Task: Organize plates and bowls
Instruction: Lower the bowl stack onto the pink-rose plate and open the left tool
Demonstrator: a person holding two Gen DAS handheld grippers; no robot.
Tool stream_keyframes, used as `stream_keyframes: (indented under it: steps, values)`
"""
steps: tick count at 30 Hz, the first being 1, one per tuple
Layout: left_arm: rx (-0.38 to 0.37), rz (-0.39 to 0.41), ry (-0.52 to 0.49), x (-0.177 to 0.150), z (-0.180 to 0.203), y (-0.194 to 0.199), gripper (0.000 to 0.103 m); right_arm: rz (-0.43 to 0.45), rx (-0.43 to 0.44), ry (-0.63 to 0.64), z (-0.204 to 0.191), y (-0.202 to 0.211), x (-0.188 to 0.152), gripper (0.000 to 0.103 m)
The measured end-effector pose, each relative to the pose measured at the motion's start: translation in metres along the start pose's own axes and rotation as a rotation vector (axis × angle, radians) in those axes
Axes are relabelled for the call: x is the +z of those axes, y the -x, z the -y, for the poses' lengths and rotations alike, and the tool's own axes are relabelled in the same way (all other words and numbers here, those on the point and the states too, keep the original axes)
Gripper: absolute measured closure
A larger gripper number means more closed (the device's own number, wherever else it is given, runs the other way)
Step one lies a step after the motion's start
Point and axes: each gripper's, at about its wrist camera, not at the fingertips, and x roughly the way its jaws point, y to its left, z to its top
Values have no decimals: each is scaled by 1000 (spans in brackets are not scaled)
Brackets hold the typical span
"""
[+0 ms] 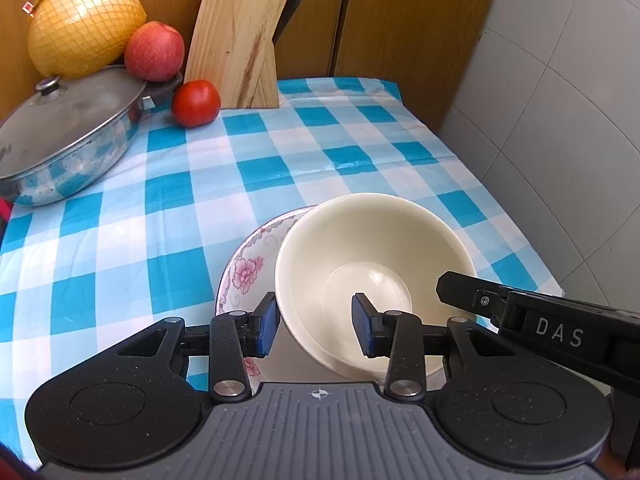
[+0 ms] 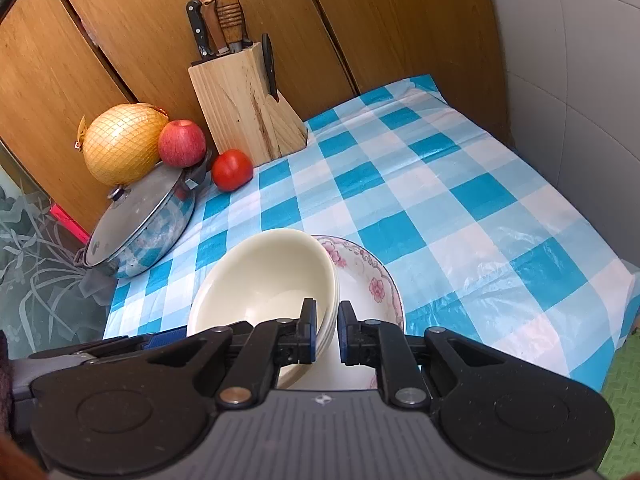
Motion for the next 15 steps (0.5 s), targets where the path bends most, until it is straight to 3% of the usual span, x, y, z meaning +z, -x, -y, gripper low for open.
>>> stream_keyframes:
  steps: [7, 15]
  values:
    - [-5, -18, -5, -3, 0, -4, 57, -27, -25, 3, 2, -8, -4, 86]
    - [27, 6, -4, -6, -4, 1, 53, 9, -44, 6, 5, 1, -7, 85]
